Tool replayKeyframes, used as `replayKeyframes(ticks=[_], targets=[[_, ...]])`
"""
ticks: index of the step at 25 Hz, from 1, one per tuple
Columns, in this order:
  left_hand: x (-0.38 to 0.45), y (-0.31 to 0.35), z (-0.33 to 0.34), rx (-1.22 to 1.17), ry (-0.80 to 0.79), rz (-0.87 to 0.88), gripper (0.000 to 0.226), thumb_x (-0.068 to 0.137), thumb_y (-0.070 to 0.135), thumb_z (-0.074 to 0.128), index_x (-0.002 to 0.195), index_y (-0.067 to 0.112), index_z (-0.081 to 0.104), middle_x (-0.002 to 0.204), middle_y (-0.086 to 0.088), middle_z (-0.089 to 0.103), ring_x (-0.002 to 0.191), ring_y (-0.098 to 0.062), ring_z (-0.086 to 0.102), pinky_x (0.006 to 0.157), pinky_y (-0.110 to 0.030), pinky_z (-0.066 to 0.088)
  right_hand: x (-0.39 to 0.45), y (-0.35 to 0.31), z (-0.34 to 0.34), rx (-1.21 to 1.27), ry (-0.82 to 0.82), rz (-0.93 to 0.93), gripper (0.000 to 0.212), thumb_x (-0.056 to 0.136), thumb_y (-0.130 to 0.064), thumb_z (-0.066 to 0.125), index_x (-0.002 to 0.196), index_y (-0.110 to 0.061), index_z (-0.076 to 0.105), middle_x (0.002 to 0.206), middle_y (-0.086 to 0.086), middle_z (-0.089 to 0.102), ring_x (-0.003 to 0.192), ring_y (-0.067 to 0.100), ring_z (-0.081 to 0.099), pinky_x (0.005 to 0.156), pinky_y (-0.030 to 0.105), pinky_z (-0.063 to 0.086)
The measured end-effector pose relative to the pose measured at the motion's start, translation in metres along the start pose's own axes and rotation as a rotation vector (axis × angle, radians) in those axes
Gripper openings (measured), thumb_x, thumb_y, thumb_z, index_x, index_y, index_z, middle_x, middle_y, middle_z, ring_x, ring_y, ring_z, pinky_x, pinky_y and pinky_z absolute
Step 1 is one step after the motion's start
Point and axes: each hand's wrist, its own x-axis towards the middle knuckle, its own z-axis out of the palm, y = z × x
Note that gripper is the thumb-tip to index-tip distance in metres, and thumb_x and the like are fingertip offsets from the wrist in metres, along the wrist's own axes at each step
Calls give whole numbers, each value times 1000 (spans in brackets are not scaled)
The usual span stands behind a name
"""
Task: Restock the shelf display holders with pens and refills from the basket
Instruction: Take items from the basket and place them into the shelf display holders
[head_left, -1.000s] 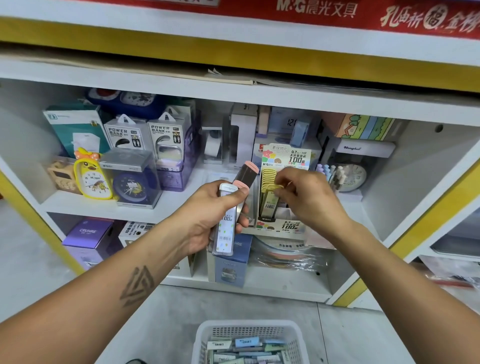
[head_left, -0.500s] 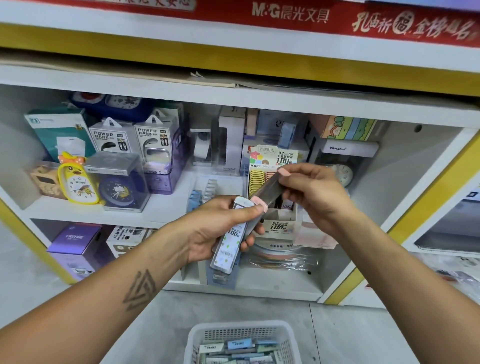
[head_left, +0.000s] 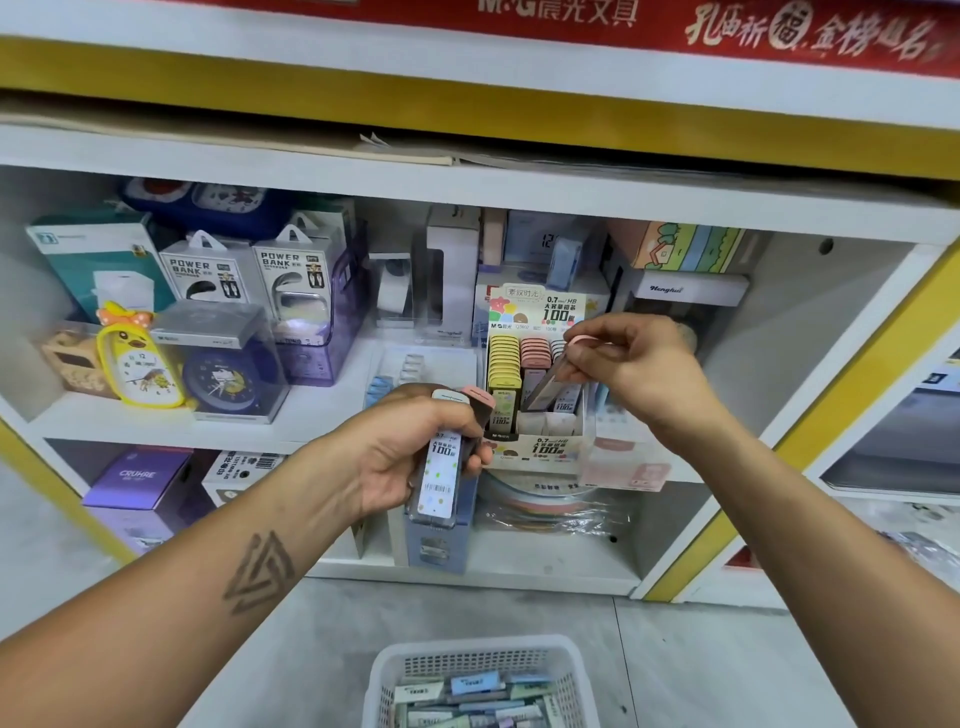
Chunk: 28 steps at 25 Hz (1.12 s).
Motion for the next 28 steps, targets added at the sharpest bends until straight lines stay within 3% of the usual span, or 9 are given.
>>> replayKeyframes(ticks=[2, 6, 8, 12, 16, 18, 20, 23, 28], targets=[[0, 0, 0, -17, 28, 16, 23, 84, -10, 58, 104, -1, 65, 77, -26, 65, 61, -30, 67, 53, -31, 58, 2, 4, 6, -106, 7, -33, 11, 92, 1, 66, 100, -6, 70, 78, 12, 75, 72, 21, 75, 72, 28, 60], [-3, 1, -1, 14, 43, 41, 22, 88, -3, 61, 109, 0, 67, 86, -27, 67, 66, -30, 71, 57, -37, 59, 4, 11, 11, -432, 23, -178, 11, 92, -12, 69, 94, -23, 73, 71, -2, 72, 60, 8, 69, 59, 16, 50], [-4, 1, -2, 6, 36, 45, 24, 87, -4, 61, 110, -1, 66, 87, -27, 66, 66, -31, 71, 57, -37, 58, 5, 13, 13, -559, 22, -257, 11, 91, -18, 70, 97, -26, 73, 71, -10, 69, 60, 7, 67, 63, 23, 52], [-5, 1, -2, 16, 28, 59, 24, 88, -7, 59, 110, -2, 66, 84, -27, 66, 65, -31, 70, 57, -36, 58, 8, 23, 18, -653, -6, -284, 13, 99, -17, 58, 111, -23, 58, 79, -3, 67, 71, 17, 64, 68, 39, 55], [-8, 1, 1, 35, 7, 53, 22, 90, -5, 59, 110, 0, 66, 80, -26, 67, 60, -30, 70, 52, -32, 56, 10, 27, 20, -799, -65, -405, 21, 99, -9, 56, 112, -11, 72, 108, 3, 67, 94, 22, 62, 85, 42, 52], [-8, 2, 3, 26, -8, 41, 21, 90, -5, 60, 108, 1, 66, 81, -26, 68, 61, -31, 71, 51, -32, 56, 7, 25, 22, -880, -90, -397, 25, 100, -11, 55, 118, -13, 72, 118, 0, 62, 103, 24, 60, 83, 41, 52], [-6, 2, 5, -2, -21, 48, 23, 89, -7, 60, 110, -1, 65, 85, -25, 69, 71, -35, 73, 56, -38, 59, 3, 19, 24, -714, -61, -318, 22, 99, -16, 58, 116, -15, 73, 112, 2, 66, 97, 22, 62, 80, 37, 52], [-2, 0, 10, -26, -36, 72, 25, 88, -11, 58, 110, -3, 65, 93, -25, 72, 81, -40, 73, 69, -48, 62, -8, 1, 32, -137, -195, 20, 12, 95, -24, 67, 103, -17, 73, 91, 14, 74, 73, 25, 66, 65, 36, 53], [6, -3, 18, -1, 15, 89, 34, 84, -17, 57, 115, -7, 63, 114, -34, 65, 107, -47, 65, 96, -60, 50, -16, -7, 31, 57, -261, 149, 12, 86, -5, 75, 95, 1, 72, 81, 20, 71, 55, 17, 59, 53, 25, 51]])
